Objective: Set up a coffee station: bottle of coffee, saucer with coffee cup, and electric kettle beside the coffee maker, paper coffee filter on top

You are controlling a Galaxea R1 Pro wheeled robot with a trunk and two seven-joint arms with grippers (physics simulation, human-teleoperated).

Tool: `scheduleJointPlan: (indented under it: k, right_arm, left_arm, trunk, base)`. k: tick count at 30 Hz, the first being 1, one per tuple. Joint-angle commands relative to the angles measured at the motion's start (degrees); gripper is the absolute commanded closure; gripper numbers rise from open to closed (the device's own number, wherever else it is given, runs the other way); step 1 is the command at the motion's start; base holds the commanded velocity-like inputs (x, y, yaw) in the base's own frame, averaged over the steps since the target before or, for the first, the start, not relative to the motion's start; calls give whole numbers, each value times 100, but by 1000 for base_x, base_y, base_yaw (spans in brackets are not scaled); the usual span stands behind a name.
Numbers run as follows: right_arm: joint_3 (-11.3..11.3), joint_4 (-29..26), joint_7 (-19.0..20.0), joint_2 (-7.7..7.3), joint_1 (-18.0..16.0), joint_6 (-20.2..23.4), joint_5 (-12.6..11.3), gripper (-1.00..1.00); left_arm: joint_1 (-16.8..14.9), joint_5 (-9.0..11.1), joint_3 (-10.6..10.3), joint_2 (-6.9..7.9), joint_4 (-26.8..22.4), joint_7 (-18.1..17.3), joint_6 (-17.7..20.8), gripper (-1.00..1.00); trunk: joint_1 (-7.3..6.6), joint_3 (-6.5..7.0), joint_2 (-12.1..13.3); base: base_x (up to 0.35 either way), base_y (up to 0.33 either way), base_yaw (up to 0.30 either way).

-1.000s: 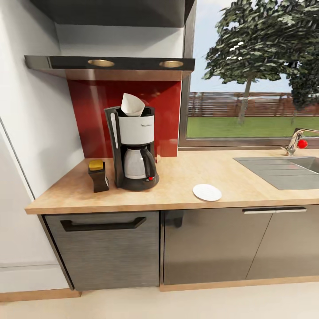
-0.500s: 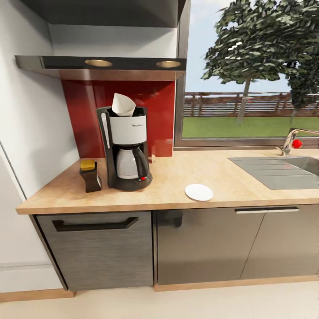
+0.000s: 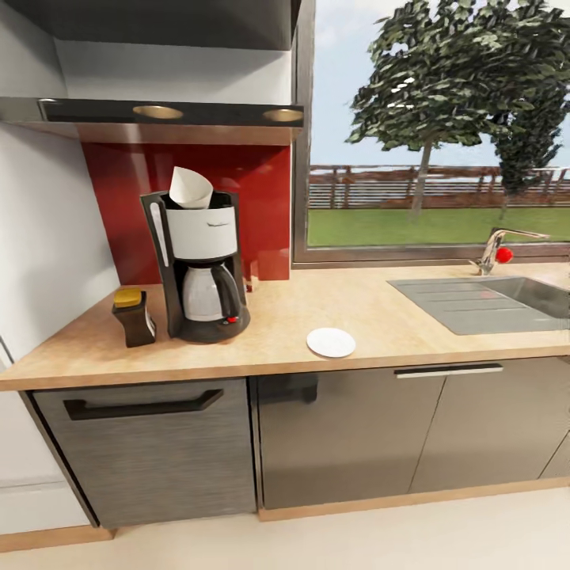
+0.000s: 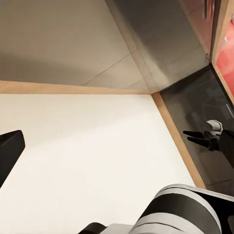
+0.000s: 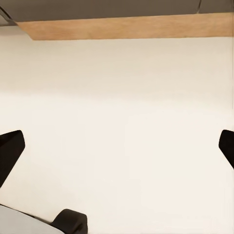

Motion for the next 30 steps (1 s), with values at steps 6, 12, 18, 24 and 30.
scheduleJointPlan:
  k: [6,12,18,24,30]
  right_arm:
    - [48,3,7,-2,-6,-26,-45,-100]
    - [48,1,14,-4,-6,-22,-45,-100]
    - [48,-6,23,0,-6,-10,-45,-100]
    - [48,-8,23,1,-6,-10,-45,-100]
    - [48,-8,21,2,-6,-10,-45,-100]
  left_arm:
    - [-4,45,-48,1,2,-6,-60,-100]
    - [-4,45,-48,1,2,-6,-57,-100]
    - [-4,45,-48,1,2,-6,-56,-100]
    - [-4,45,-49,1,2,-6,-56,-100]
    - [-4,45,-54,1,2,-6,-56,-100]
  trunk:
    - [-1,-6,-3]
    - [-1,-6,-3]
    - [-1,-6,-3]
    - [-1,-6,-3]
    - [-1,-6,-3]
  base:
    - [0,-30,-2]
    - [0,-190,0]
    - [0,-142,0]
    - [0,-128,152]
    - [0,-264,88]
